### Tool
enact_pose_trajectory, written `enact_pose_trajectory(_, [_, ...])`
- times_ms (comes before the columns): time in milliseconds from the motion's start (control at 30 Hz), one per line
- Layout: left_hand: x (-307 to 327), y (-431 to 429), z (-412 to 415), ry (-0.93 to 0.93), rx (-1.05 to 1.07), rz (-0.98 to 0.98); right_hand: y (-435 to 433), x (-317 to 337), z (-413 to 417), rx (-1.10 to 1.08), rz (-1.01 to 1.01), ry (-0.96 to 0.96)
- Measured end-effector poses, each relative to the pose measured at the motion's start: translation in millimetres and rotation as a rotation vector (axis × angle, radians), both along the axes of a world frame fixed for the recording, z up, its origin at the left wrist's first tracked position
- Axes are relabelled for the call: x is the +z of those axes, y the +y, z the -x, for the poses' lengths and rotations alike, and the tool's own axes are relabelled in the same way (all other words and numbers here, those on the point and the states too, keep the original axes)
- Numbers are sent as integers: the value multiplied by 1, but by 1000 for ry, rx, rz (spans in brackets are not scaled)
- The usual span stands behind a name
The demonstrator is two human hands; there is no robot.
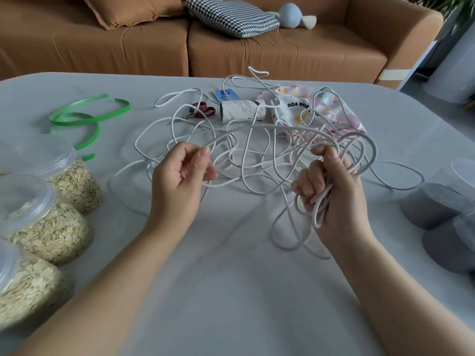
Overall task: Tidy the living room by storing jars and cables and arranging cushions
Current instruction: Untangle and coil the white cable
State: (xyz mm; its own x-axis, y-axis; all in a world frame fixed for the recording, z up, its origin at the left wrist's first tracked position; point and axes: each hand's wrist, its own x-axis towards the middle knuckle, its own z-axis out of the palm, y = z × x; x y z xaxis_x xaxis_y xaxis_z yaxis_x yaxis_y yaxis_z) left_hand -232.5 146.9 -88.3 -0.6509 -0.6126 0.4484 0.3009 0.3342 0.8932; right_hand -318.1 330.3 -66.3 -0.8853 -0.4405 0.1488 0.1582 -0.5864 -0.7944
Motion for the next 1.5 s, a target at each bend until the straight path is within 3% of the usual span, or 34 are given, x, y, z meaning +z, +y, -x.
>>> enact_pose_trajectory(67, [-4,-2,0,-10,-23,-1,0,1,2,1,18,-63])
enact_pose_trajectory(200, [-9,0,-2,-77,-4,256,3,2,5,48,-1,-142])
enact_pose_trajectory(433, [-7,10,-6,-61,-106,567,-1,-16,7,423,-138,-174])
enact_pose_trajectory(533, [-10,10,-4,-82,-189,659,0,-16,10,461,-170,-168])
enact_pose_trajectory(833, [-11,11,-4,-180,-292,797,0,-11,11,452,209,-217])
enact_pose_trajectory(967, [-10,6,-1,-162,-303,904,7,-6,13,645,313,-355])
enact_pose_trajectory(1133, [-9,-4,2,-141,-141,971,13,-8,21,933,78,-418])
enact_pose_trajectory(1267, [-5,-11,0,-112,1,928,17,-9,15,990,-135,-399])
enact_pose_trajectory(1500, [-5,-10,0,-135,99,894,16,-5,9,1104,-147,-327])
